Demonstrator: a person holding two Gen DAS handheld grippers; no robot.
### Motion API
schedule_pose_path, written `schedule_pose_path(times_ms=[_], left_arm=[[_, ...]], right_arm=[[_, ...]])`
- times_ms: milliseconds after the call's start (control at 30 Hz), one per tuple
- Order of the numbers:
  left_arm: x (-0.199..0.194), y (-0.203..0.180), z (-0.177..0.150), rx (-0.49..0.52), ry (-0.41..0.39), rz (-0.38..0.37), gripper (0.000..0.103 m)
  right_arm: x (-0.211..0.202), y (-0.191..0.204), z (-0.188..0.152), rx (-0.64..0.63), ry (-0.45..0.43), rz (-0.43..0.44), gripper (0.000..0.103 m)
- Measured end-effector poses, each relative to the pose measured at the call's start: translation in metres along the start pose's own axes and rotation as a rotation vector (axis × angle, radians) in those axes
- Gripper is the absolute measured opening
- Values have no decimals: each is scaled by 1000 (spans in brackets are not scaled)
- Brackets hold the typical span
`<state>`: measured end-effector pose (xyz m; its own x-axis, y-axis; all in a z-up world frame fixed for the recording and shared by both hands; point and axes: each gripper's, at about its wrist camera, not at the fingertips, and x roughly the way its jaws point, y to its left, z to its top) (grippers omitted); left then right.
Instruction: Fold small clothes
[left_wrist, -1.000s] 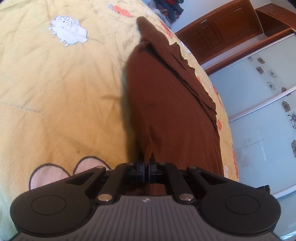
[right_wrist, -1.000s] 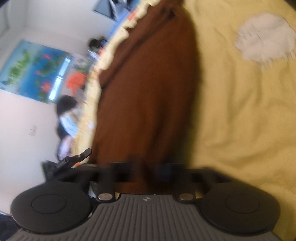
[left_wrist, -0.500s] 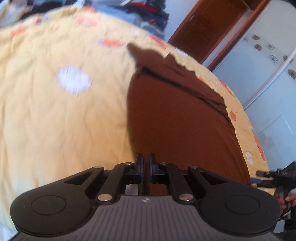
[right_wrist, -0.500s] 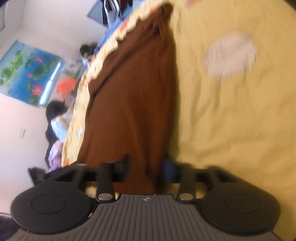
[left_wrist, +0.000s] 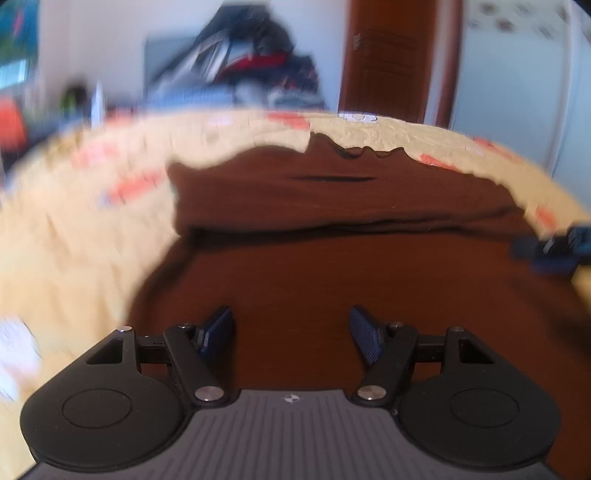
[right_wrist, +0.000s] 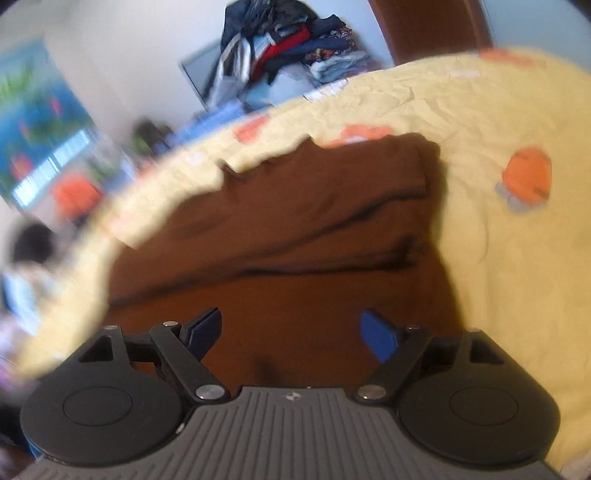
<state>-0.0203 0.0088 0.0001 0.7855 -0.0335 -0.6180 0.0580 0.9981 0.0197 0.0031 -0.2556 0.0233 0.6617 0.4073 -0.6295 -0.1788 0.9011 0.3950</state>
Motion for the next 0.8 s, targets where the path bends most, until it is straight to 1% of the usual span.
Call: schedule_pose_path(times_ms=[33,100,133,200,233,300,333,367,400,433,467,500,533,567,600,633,667,733,800], left_arm=[[-4,8,-4,0,-2,-24,73],[-7,21,-8,8,-5,-34,76],[-8,28,-9,-7,-6,-41,78],[-5,27,-6,-13,-1,-38,81],[-3,20,-4,5,2,-21,82],[-11,11,-4,9,9,17,82],[-19,8,-5,-2,16,4,82],[-29,6,-8,-18,18,-45,82],[-39,4,-12,-31,14,-94,82],[-46,1,-17,-38,13,-125,82],[-51,-3,-23,-37,19,-138,83],[-52,-7,-30,-27,32,-133,83],[-51,-11,-38,-1,29,-113,84],[-55,-14,-45,41,7,-92,85],[-57,-12,-46,44,9,-98,86],[-57,-7,-47,39,14,-97,88],[-58,-3,-48,39,15,-89,88],[-60,3,-48,30,23,-79,88],[-69,4,-50,49,23,-44,88]], right_arm=[[1,2,-4,-59,-30,-2,88],[-6,-2,-17,-164,-74,-12,88],[-10,-7,-20,-178,-84,-29,88],[-11,-15,-17,-121,-95,4,88],[-10,-16,-15,-116,-94,7,88],[-7,-8,-12,-157,-68,-33,88],[-8,-2,-11,-168,-49,-75,90],[-14,7,-12,-157,-31,-113,90],[-19,17,-16,-144,-27,-114,91],[-27,25,-21,-144,-39,-74,98],[-33,32,-28,-155,-47,-31,103],[-36,39,-36,-176,-42,-5,103],[-36,44,-45,-202,-22,-3,103],[-31,47,-52,-227,9,-26,103],[-27,47,-60,-259,26,-57,103],[-30,47,-71,-331,-13,-79,103],[-32,45,-73,-348,-13,-107,103],[-37,37,-70,-322,-11,-139,103],[-41,34,-70,-325,-3,-161,103]])
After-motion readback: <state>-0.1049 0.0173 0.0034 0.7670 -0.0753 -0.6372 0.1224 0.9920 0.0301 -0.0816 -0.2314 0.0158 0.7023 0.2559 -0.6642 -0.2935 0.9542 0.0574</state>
